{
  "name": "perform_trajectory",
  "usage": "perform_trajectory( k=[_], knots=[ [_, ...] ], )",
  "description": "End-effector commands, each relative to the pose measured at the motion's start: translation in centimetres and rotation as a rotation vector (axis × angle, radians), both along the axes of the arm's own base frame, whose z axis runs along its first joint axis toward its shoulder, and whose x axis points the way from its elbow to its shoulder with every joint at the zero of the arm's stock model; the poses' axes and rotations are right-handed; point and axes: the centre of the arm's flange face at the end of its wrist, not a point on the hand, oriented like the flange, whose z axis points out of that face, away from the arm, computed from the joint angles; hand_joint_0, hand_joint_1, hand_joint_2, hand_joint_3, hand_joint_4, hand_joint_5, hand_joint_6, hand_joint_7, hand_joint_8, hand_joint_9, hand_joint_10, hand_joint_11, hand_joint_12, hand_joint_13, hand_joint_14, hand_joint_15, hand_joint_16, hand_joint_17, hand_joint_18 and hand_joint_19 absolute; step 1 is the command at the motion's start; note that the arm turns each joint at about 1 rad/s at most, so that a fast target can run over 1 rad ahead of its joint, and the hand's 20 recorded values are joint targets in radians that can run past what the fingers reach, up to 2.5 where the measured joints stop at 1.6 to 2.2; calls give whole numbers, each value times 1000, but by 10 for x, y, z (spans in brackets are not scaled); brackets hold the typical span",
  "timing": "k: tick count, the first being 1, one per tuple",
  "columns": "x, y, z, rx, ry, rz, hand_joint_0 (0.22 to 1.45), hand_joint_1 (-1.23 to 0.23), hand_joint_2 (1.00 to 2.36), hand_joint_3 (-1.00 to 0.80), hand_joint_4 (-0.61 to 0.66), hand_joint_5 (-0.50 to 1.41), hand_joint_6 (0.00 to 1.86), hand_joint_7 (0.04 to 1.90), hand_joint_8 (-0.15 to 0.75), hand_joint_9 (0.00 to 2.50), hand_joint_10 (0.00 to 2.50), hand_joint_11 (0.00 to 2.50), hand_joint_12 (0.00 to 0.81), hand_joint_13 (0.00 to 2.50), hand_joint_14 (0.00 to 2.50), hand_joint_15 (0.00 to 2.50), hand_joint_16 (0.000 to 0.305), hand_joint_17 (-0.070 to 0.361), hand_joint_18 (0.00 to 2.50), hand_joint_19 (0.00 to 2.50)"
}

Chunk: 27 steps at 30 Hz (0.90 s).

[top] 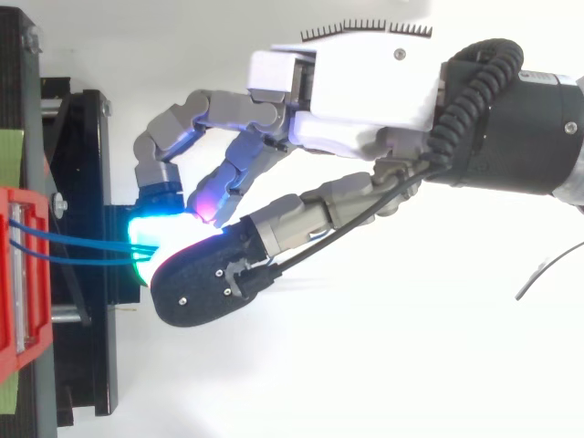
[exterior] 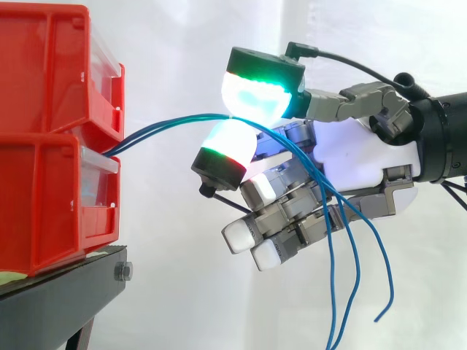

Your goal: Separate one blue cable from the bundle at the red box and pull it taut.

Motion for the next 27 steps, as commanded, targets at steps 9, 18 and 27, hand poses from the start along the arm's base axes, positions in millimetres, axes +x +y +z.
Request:
perform_trajectory(
  k=[9,18,27],
  knots=[
    [0,0,0,0,0,0,810,-918,1000,-500,-44,-189,908,1201,291,927,21,769,354,734,16,432,38,86,663,474],
    [0,0,-1,0,2,1,730,-885,1000,-500,26,-181,908,1234,302,973,20,773,350,744,17,427,38,85,677,487],
    [0,0,-1,0,2,1,678,-822,1000,-500,19,-169,901,1171,305,1004,21,777,352,752,16,428,37,84,684,489]
  ],
)
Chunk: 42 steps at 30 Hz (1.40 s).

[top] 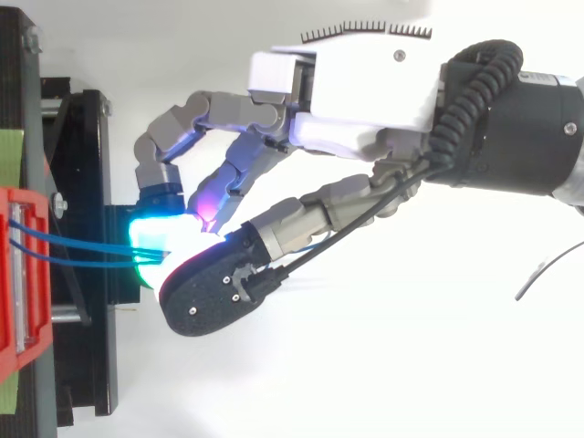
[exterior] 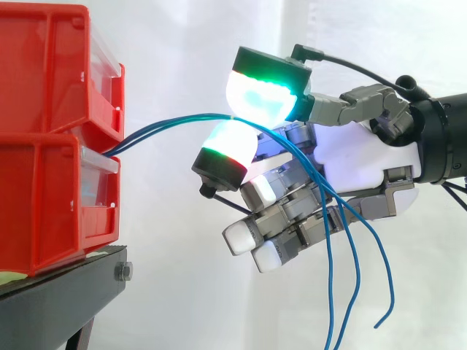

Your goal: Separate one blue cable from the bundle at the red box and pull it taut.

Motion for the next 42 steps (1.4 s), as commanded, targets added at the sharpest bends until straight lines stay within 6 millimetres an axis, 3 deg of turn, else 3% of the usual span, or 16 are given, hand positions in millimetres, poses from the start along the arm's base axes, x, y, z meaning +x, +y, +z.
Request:
perform_trajectory(
  k=[1,11,22,29,32,35,42],
  knots=[
    [0,0,0,0,0,0,678,-819,1000,-500,20,-169,901,1163,304,1007,22,779,354,756,18,422,37,84,686,487],
    [0,0,0,0,0,0,564,-825,1000,-500,60,-161,894,1143,310,1044,22,790,356,775,17,434,38,85,700,496],
    [0,1,0,0,0,1,493,-717,1000,-500,89,-158,867,1075,324,1054,22,769,375,788,17,434,41,93,715,494],
    [0,1,0,0,0,1,487,-638,1000,-500,91,-156,851,1049,326,1061,19,763,378,792,16,426,42,95,718,501],
    [0,1,-1,0,2,1,586,-547,1000,-500,67,-156,842,1091,308,1055,23,766,354,773,16,435,37,84,677,524],
    [0,1,0,-2,0,2,624,-583,1000,-499,35,-153,852,1117,307,1061,22,779,352,770,16,447,37,83,672,539],
    [0,1,-1,-2,2,2,610,-746,1014,-258,36,-156,861,1175,319,1045,23,785,359,762,16,444,38,86,674,539]
  ],
)
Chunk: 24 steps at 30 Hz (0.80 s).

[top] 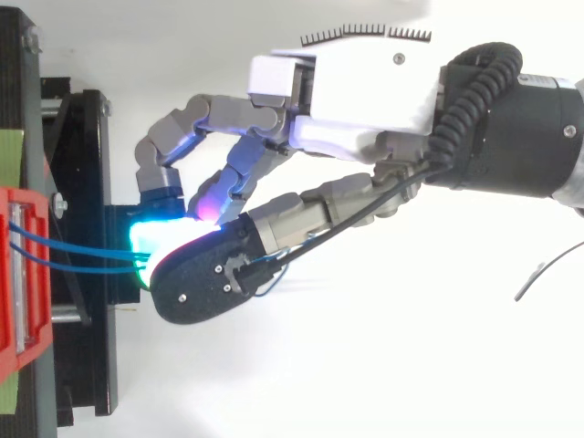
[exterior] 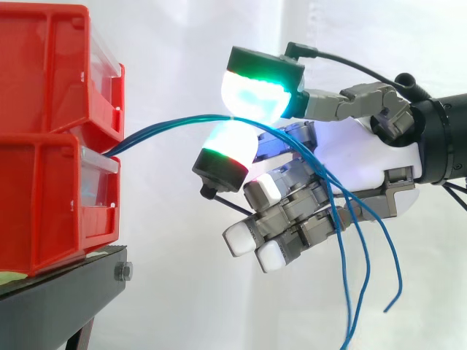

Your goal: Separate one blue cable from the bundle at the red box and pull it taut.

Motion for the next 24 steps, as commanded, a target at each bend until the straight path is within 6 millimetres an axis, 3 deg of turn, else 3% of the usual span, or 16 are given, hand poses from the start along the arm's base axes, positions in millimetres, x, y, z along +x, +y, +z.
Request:
perform_trajectory(
  k=[1,5,11,14,24],
  knots=[
    [0,0,0,-2,1,0,615,-778,1014,-239,30,-156,863,1185,320,1039,23,780,362,761,18,450,39,88,679,536],
    [0,0,-1,-2,2,0,646,-855,1016,-219,-22,-165,877,1187,311,1012,23,791,360,749,18,446,39,88,675,529],
    [0,0,-2,-2,4,0,785,-952,1009,-396,-90,-178,893,1313,302,992,23,781,354,745,16,438,39,87,678,506],
    [0,0,0,-2,1,0,819,-943,1000,-494,-104,-178,905,1283,301,993,23,782,352,743,17,432,38,86,677,491],
    [0,0,-1,-2,2,2,833,-935,1000,-500,-113,-175,923,1231,290,1015,22,794,345,759,16,428,37,83,696,464]
  ],
)
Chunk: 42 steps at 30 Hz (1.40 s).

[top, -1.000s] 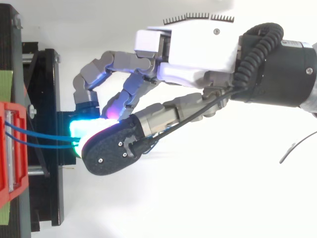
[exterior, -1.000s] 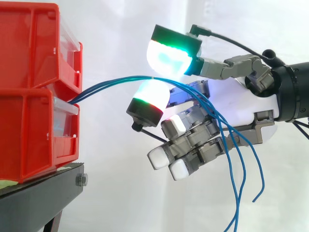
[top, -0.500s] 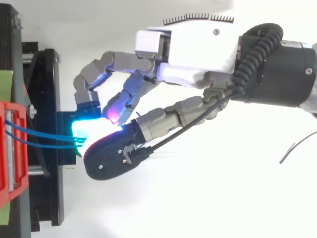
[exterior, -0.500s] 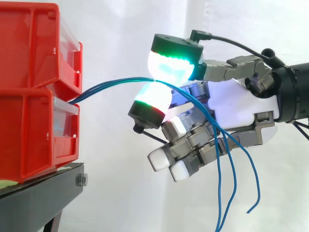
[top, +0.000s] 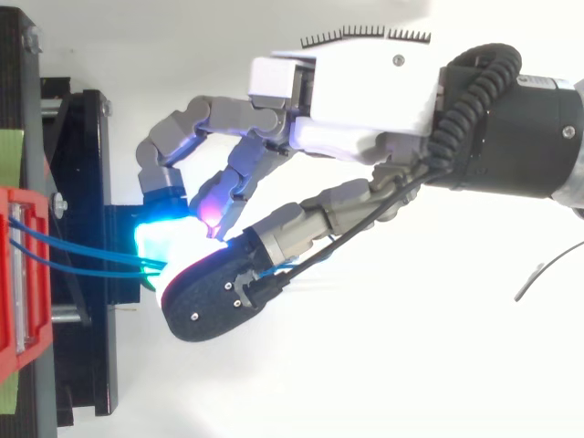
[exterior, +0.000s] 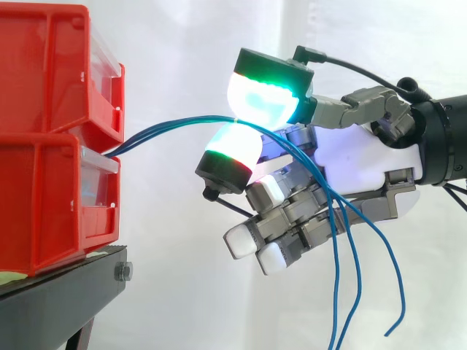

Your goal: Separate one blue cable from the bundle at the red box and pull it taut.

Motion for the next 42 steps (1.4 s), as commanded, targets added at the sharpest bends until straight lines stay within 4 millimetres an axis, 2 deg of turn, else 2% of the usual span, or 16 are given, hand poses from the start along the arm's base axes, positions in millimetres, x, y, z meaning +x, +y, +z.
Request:
perform_trajectory(
  k=[1,5,6,11,15,24,31,35,39,40,42],
  knots=[
    [0,0,-1,0,2,0,824,-938,1000,-500,-103,-174,922,1232,290,1017,24,783,343,760,16,426,37,83,703,463],
    [0,0,0,0,0,0,787,-942,1000,-500,-32,-170,919,1257,290,1028,23,783,340,767,18,424,36,81,712,456],
    [0,0,0,0,0,0,749,-928,1000,-500,-12,-165,914,1318,294,1039,23,781,341,768,16,429,36,81,708,471],
    [0,0,0,0,0,0,712,-862,1000,-500,-23,-159,915,1447,301,1071,23,782,340,781,17,437,36,81,707,492],
    [0,1,0,0,0,2,639,-717,1000,-500,9,-145,913,1279,308,1105,24,781,346,791,18,439,36,81,698,514],
    [0,1,0,-2,0,1,582,-477,1000,-500,24,-134,889,1239,303,1124,23,761,347,792,16,447,37,83,688,542],
    [0,1,0,0,0,0,525,-434,1000,-500,53,-137,875,1238,323,1145,20,765,364,807,16,450,40,90,708,536],
    [0,1,0,3,0,0,479,-476,1000,-500,77,-141,874,1204,347,1165,21,767,383,851,15,449,44,98,756,523],
    [0,1,-1,3,1,-2,452,-709,1000,-500,82,-151,878,1180,354,1192,24,809,401,939,16,489,46,102,803,497],
    [0,1,0,3,0,-2,452,-725,1000,-500,82,-152,879,1174,352,1198,19,828,400,941,16,491,45,102,804,497],
    [0,1,0,3,0,-2,496,-846,1000,-500,63,-165,886,1166,330,1183,24,903,383,946,18,533,42,95,785,498]
  ],
)
